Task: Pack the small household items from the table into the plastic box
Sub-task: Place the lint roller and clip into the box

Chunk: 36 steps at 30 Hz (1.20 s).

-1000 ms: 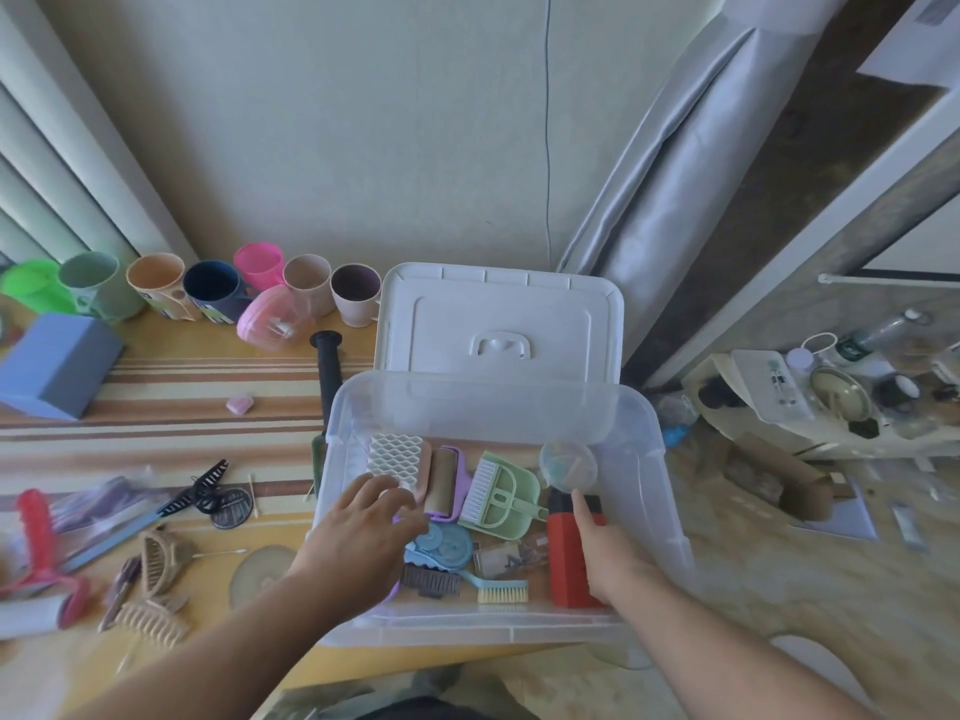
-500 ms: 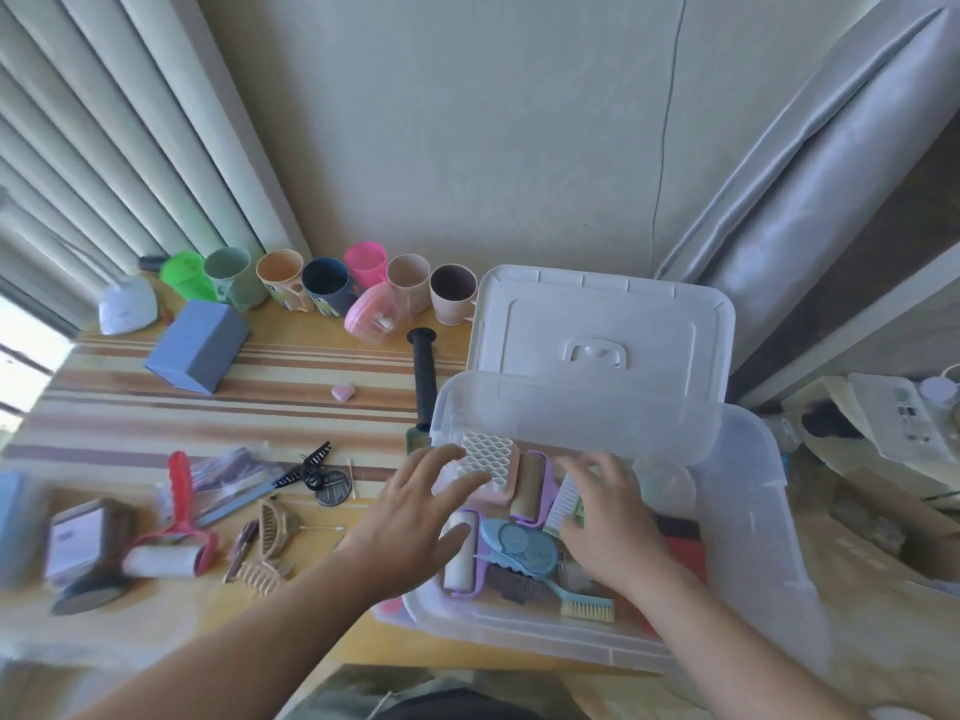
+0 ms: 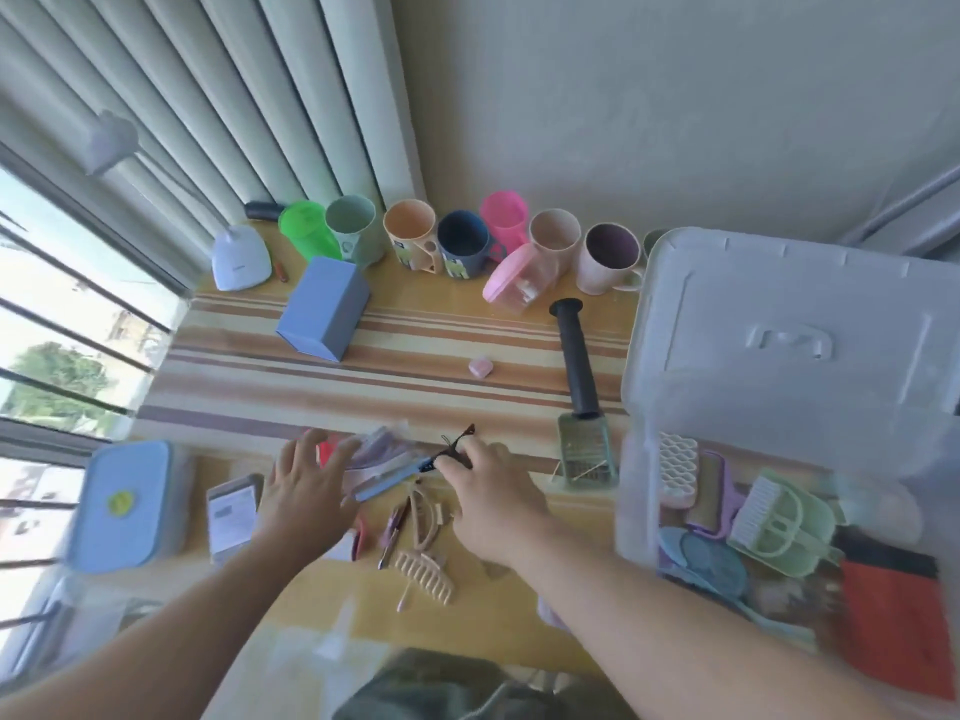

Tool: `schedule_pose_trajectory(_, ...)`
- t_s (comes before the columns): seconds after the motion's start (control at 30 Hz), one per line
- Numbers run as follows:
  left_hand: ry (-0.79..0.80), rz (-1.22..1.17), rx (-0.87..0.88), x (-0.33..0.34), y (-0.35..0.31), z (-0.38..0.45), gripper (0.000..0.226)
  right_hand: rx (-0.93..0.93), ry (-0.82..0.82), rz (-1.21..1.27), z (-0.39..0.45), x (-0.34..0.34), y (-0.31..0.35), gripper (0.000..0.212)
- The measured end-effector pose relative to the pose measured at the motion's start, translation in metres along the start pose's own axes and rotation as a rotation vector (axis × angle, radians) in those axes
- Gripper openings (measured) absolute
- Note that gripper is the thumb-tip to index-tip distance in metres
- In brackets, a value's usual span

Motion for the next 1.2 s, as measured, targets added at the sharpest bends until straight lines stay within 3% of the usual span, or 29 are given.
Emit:
schedule_pose_trajectory(0.13,0.124,-0.013,-0.022,0.024,0.051,-0.006,0.087,-0.055,0.09,-0.16,0.049,0.043,-0.007,0.074)
schedule_pose_trajectory(0.2,0.141,-0.054,0.003,0.026,0.057,-0.005,0.094,0.002,0.126,-0.215,0.063,0.059,-0.023,0.08)
schedule_pose_trajectory(0.33,0.16,-0.2,-0.028,0.025,0.058,0.008,0.101,0.074,0.119,-0.292,0.071,0.068,-0.034,0.064)
schedule_pose_trajectory(0.47,0.217,-0.32,-0.13,0.034,0.057,0.02,0.091,0.112,0.042,-0.284,0.072,0.062,-0.031,0.046)
schedule_pose_trajectory(0.63,0.273,-0.328,-0.132,0.044,0.051,0.027,0.063,0.244,-0.005,-0.188,0.059,0.043,-0.038,0.049)
schedule_pose_trajectory(0.77,0.274,-0.129,-0.044,0.051,0.034,0.027,0.042,0.276,-0.059,-0.061,0.037,0.017,-0.036,0.037)
schedule_pose_trajectory(0.9,0.168,-0.001,0.209,0.035,0.0,0.024,0.028,0.221,-0.212,0.043,0.013,-0.034,-0.027,0.042)
schedule_pose_trajectory(1.03,0.173,-0.289,0.212,-0.018,-0.054,0.033,0.021,0.165,-0.455,0.243,-0.028,-0.102,-0.036,0.039)
schedule_pose_trajectory(1.2,0.159,-0.533,0.244,-0.091,-0.15,0.04,0.017,0.248,-0.646,0.204,-0.103,-0.162,-0.118,0.035)
Point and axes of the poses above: each hand's wrist, its own z-axis towards the middle knuckle, its own x-axis out of the palm, y = z × x, the point moved 8 cm from there along z, towards the middle knuckle, and after that the axes turned 12 degrees about -y, right-handed, at the moved point
